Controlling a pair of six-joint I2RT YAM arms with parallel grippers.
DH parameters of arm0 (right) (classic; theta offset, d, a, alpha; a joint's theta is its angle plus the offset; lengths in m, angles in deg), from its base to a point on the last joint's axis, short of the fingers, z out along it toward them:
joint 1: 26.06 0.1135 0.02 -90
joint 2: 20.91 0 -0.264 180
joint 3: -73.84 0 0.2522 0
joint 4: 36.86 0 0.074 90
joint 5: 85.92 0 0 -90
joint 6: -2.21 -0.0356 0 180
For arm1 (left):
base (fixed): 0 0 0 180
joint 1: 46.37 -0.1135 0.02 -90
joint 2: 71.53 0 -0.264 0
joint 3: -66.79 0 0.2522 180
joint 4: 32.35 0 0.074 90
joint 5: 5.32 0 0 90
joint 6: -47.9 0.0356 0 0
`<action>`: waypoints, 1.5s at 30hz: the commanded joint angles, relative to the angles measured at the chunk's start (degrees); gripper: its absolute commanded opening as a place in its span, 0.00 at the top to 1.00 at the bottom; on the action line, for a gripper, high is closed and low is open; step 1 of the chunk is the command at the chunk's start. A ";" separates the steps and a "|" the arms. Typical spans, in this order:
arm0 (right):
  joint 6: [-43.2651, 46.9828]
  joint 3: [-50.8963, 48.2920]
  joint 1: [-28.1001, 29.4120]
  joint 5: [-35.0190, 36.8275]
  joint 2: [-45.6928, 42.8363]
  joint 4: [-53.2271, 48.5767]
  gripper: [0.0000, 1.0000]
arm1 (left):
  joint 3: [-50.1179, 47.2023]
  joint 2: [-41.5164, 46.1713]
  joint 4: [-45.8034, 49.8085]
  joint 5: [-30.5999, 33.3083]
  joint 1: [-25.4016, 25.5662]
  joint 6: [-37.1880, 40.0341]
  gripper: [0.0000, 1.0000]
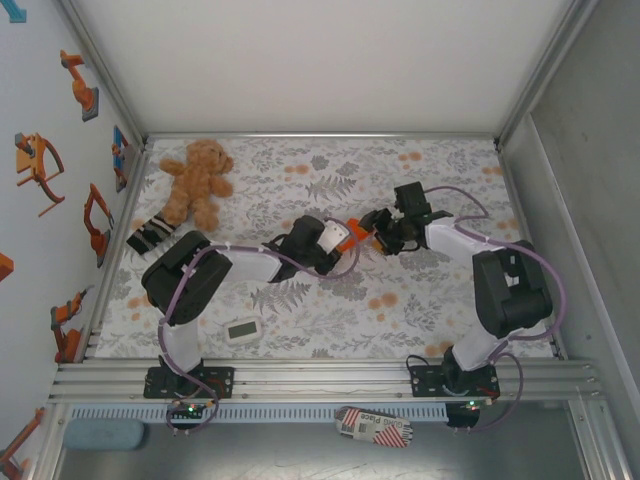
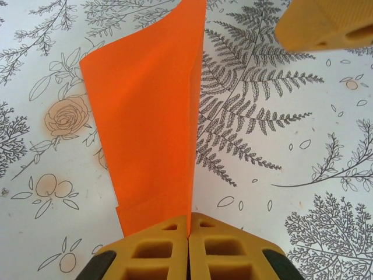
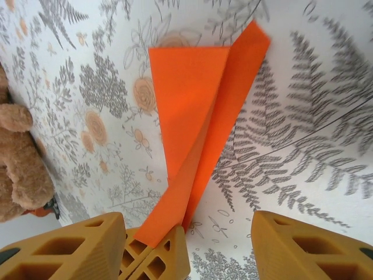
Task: Fold a paper plane with a square sheet of paper (pick it up from the middle)
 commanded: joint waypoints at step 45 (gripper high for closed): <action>27.94 2.09 1.86 -3.02 8.56 2.91 0.39 | 6.16 -8.60 -1.58 -24.52 -7.37 -46.92 0.98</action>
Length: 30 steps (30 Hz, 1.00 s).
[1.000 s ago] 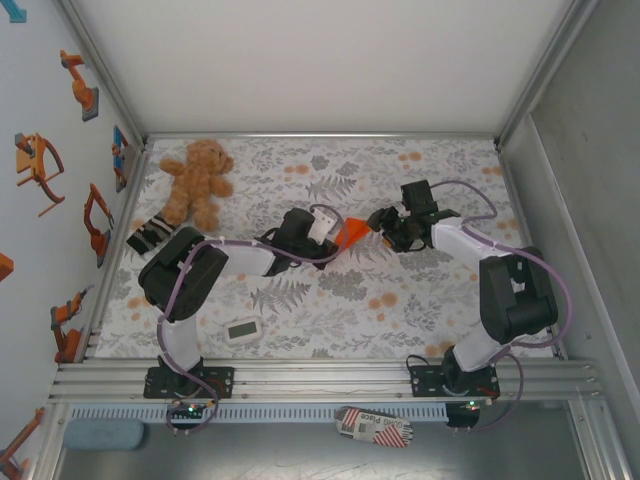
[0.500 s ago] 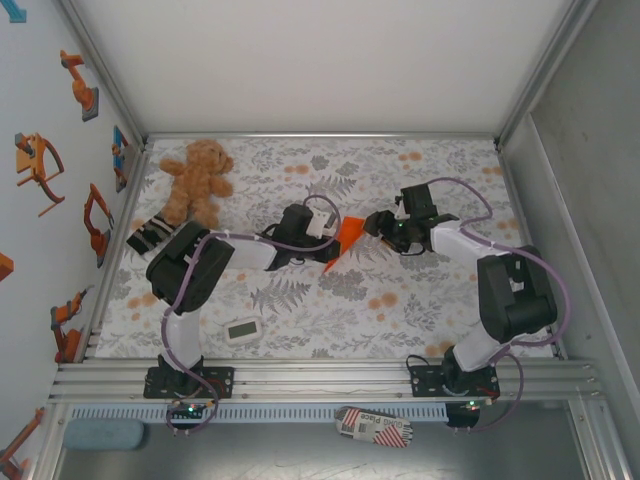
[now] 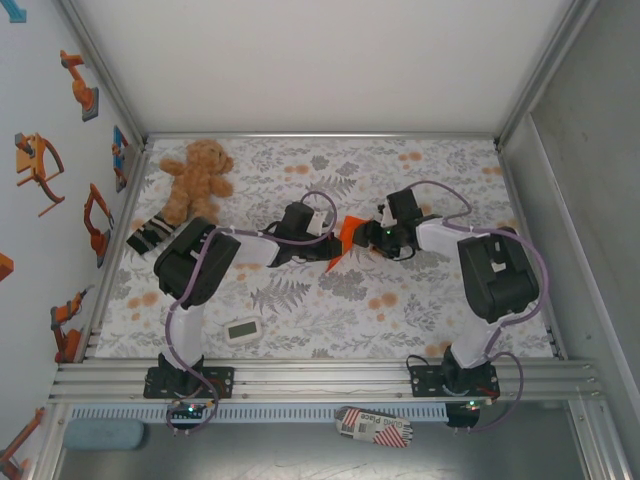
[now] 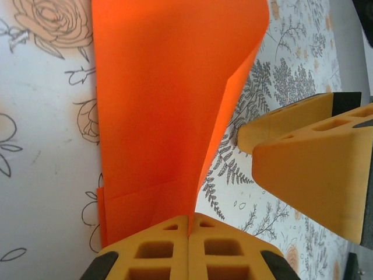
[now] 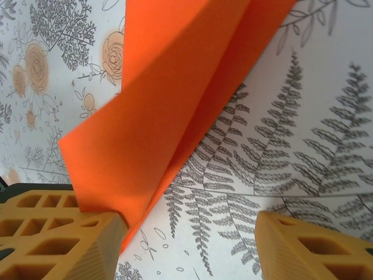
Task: Fold a paper plane with a square sheet of paper (pick it up from the middle)
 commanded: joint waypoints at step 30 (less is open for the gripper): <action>2.88 13.30 3.03 7.80 13.85 -12.27 0.37 | 0.57 -3.08 -2.48 -4.96 -1.90 -10.26 0.95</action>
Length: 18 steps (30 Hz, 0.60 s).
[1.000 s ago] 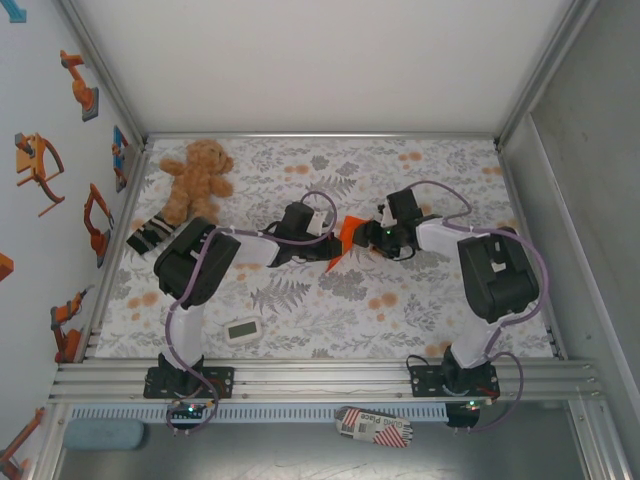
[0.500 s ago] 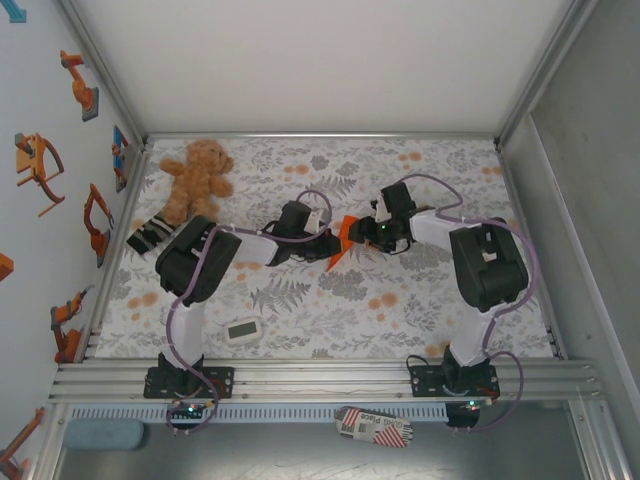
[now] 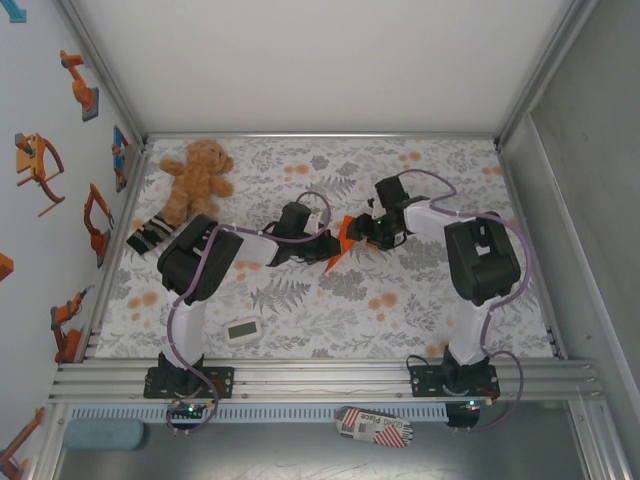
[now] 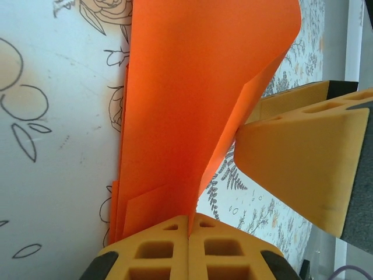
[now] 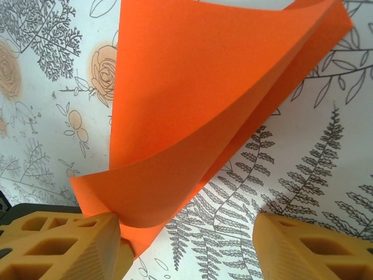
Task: Fold a paper plane with a square sheet of paper (pick it up from the middle)
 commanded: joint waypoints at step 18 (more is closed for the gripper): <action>-3.64 3.69 1.82 10.83 9.74 -5.68 0.38 | -1.50 2.42 0.44 -0.23 -0.29 0.81 0.78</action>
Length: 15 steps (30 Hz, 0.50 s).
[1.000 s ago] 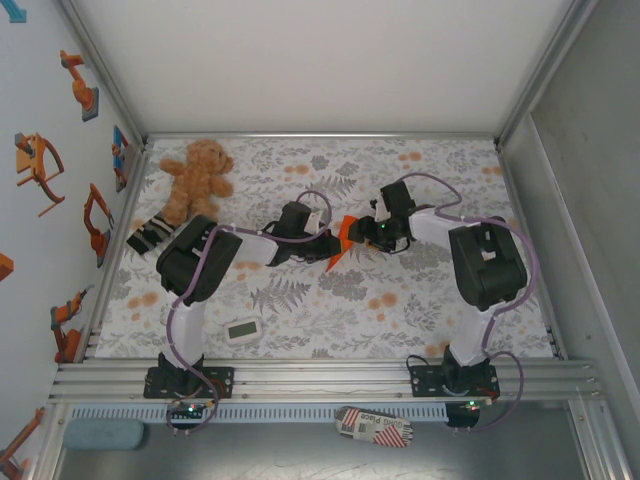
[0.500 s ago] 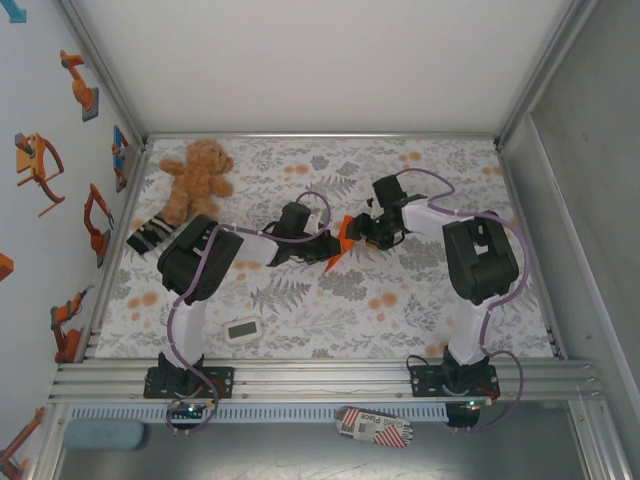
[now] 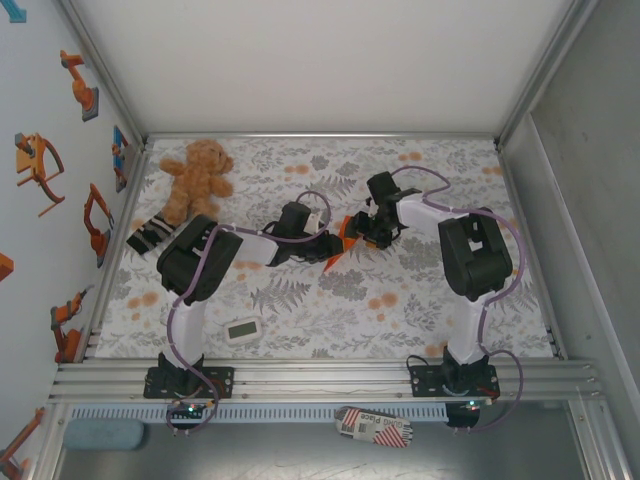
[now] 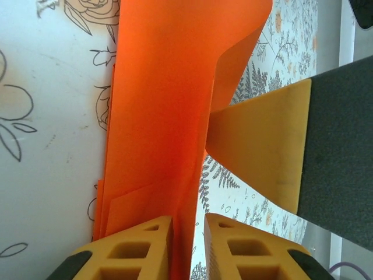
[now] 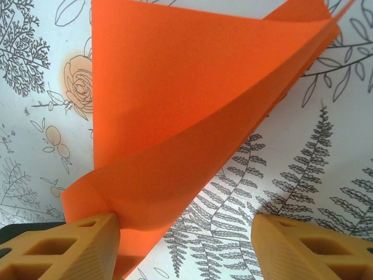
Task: Fold a paper plane with a square sheet of paper (pick it up from the middle)
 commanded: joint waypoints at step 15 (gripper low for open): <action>0.98 -1.72 0.58 6.61 7.16 0.70 0.37 | -2.07 8.25 9.32 5.13 0.24 7.86 0.69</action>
